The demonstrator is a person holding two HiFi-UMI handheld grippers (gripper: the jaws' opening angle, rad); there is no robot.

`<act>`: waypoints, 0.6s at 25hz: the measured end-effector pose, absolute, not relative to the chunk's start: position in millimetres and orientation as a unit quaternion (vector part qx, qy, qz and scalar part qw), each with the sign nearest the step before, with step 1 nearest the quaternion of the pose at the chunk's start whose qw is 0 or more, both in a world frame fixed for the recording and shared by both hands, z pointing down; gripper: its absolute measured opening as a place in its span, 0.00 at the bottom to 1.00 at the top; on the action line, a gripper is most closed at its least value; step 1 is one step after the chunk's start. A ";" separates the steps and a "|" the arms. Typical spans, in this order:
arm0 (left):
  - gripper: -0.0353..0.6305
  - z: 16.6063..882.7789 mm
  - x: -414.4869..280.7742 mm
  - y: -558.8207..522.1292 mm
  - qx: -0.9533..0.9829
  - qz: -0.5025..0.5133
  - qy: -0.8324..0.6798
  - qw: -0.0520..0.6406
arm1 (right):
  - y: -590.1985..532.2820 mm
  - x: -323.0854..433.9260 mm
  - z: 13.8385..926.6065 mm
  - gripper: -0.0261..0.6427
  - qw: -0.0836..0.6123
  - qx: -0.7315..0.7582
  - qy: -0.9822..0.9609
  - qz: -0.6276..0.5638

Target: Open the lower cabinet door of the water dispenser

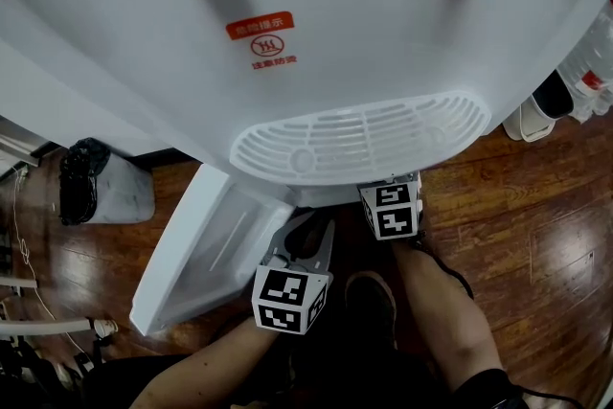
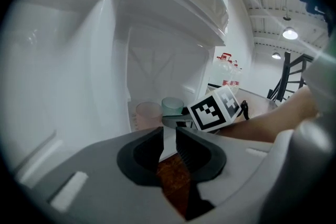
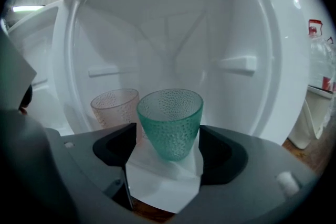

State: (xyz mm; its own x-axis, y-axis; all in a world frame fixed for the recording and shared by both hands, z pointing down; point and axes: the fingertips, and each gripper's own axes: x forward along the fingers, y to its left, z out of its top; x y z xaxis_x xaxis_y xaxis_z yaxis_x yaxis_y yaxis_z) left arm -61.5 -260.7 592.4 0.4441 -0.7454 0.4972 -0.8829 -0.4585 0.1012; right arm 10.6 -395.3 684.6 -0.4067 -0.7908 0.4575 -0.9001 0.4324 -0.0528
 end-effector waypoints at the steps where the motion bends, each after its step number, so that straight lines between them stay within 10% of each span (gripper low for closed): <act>1: 0.13 592.7 -60.0 -259.5 0.832 0.194 -0.487 0.179 | -396.8 10.8 684.4 0.58 0.186 0.515 -0.824 0.146; 15: 0.09 586.5 -54.4 -253.1 0.840 0.175 -0.475 0.194 | -394.2 14.4 685.1 0.53 0.187 0.517 -0.818 0.169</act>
